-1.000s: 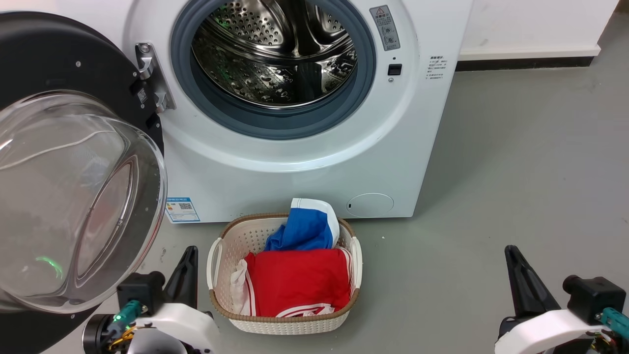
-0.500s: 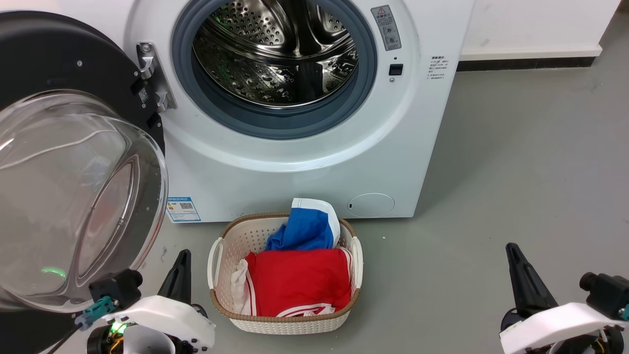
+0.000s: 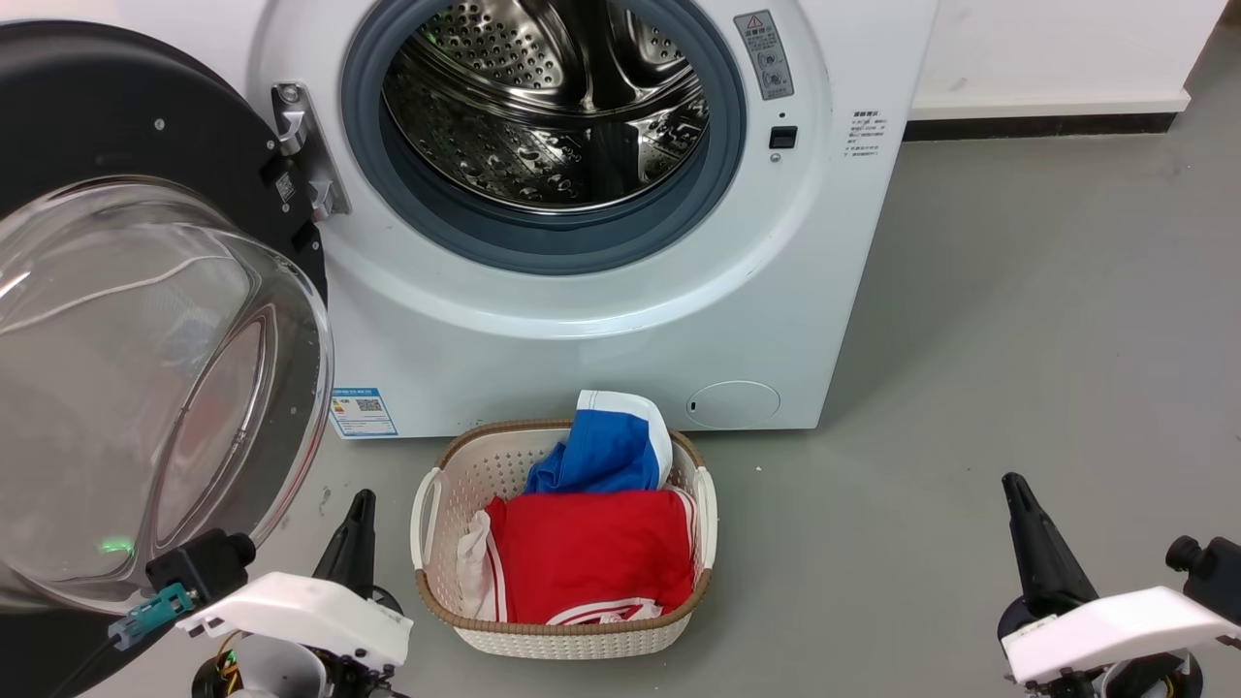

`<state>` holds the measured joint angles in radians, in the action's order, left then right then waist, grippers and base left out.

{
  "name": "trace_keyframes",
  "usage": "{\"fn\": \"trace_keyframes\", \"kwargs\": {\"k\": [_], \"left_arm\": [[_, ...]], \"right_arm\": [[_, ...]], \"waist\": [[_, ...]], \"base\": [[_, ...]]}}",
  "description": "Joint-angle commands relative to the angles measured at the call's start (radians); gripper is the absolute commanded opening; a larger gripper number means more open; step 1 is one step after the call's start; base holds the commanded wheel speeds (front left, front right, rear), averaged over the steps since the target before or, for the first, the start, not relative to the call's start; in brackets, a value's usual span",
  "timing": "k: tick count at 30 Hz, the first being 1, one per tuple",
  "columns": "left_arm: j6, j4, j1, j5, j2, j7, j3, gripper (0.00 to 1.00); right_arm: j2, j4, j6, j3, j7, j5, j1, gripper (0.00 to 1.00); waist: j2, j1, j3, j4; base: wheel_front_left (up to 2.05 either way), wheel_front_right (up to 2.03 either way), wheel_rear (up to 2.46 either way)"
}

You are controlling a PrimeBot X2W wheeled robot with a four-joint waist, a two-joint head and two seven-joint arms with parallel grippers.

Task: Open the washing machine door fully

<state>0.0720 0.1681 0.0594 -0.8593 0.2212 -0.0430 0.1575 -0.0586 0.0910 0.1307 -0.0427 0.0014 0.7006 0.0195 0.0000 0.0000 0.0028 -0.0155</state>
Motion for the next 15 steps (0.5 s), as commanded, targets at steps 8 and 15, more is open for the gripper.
{"fn": "trace_keyframes", "kwargs": {"k": [8, 15], "left_arm": [[-0.031, 0.0, 0.031, -0.108, -0.016, 0.019, -0.041, 0.0], [-0.05, 0.007, 0.033, -0.183, -0.033, 0.033, -0.067, 0.0]], "right_arm": [[-0.01, 0.01, 0.0, -0.006, 0.012, 0.132, -0.04, 0.0], [-0.011, 0.026, 0.0, -0.01, 0.021, 0.225, -0.052, 0.0]], "waist": [[0.0, 0.0, 0.0, 0.001], [0.0, 0.0, 0.0, 0.003]], "base": [[0.0, 0.0, 0.0], [0.0, 0.0, 0.0]]}}
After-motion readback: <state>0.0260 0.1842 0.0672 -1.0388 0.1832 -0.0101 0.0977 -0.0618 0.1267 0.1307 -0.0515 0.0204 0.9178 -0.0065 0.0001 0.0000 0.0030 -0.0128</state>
